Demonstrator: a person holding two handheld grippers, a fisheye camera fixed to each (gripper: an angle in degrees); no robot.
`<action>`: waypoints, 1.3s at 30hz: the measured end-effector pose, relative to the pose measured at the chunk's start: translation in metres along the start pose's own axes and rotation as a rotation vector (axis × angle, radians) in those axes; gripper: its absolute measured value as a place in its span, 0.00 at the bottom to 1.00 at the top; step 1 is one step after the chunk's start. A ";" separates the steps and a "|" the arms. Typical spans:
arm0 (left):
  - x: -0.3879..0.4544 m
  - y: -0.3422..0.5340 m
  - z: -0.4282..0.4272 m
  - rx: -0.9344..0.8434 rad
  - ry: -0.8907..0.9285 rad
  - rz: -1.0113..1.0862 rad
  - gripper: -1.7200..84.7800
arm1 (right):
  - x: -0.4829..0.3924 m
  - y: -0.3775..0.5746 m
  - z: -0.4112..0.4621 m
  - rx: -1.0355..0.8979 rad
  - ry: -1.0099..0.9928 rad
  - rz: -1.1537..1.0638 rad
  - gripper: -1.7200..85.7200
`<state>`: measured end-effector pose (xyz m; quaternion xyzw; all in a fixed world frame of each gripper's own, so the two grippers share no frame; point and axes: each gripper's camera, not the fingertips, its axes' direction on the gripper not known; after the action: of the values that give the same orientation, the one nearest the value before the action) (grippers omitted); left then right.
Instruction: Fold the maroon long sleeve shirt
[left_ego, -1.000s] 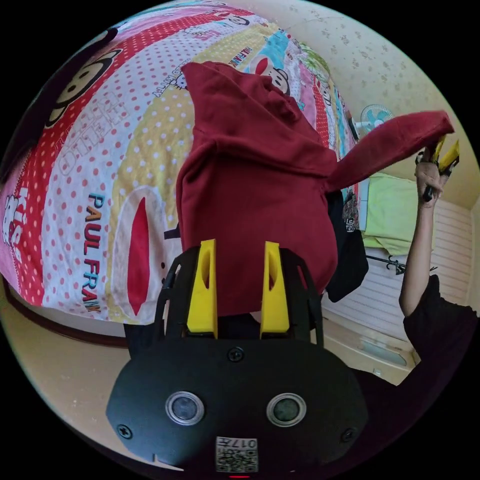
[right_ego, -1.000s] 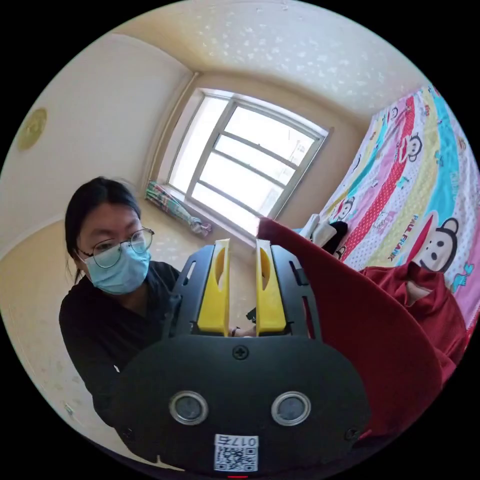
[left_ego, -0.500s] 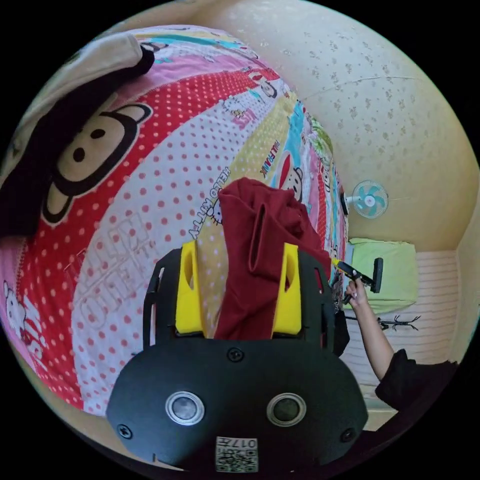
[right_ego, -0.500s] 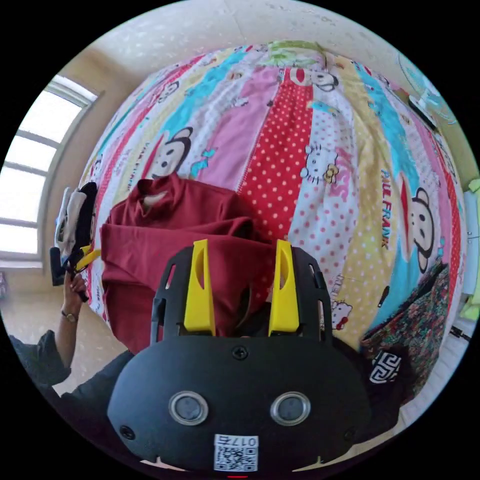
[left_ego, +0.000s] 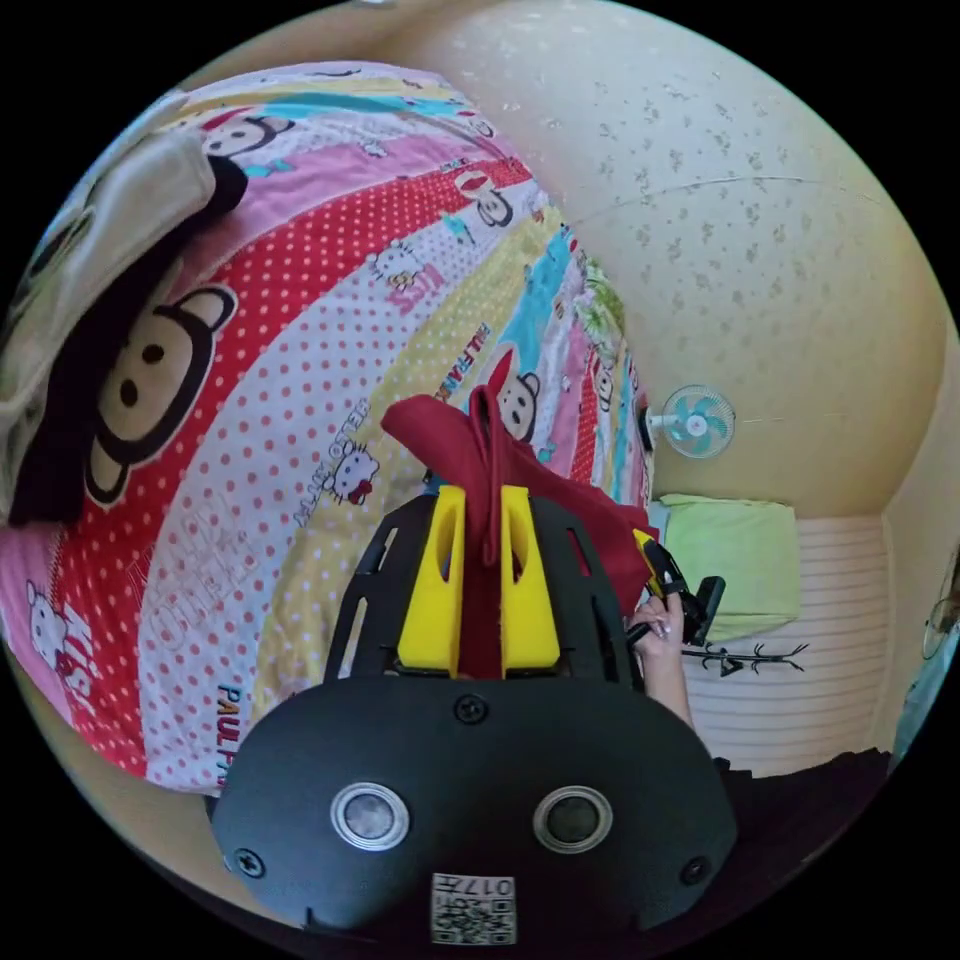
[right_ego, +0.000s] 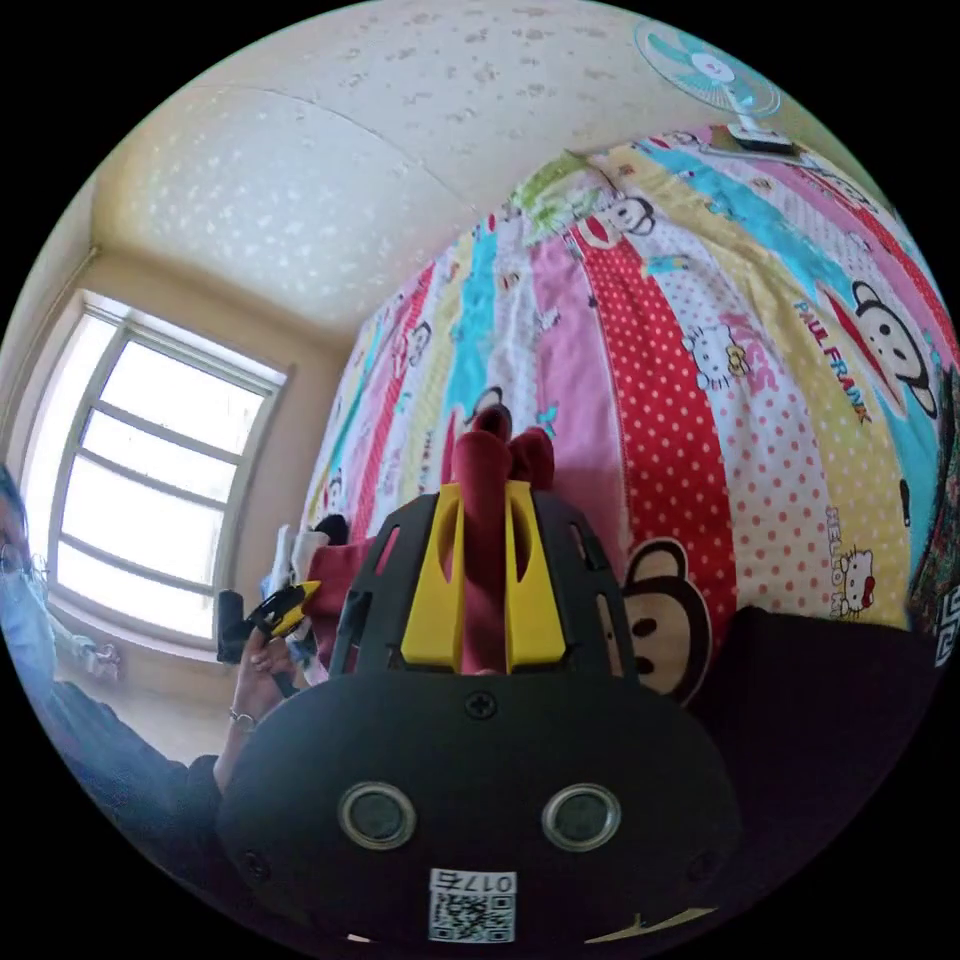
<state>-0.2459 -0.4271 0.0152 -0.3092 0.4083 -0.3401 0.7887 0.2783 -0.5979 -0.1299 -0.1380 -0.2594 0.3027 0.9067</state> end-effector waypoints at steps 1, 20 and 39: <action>0.015 -0.024 -0.012 0.049 0.009 0.059 0.09 | -0.014 -0.017 0.002 0.033 0.005 -0.034 0.10; -0.087 0.043 -0.019 -0.284 -0.496 0.166 0.20 | 0.095 0.181 0.114 -0.465 0.307 0.029 0.18; -0.147 0.184 -0.141 -0.807 -0.030 -0.082 0.05 | 0.088 0.296 -0.074 -0.743 0.061 0.183 0.05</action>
<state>-0.3779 -0.2339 -0.1290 -0.6150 0.4848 -0.1791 0.5955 0.2383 -0.3200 -0.2780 -0.4888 -0.3111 0.2633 0.7713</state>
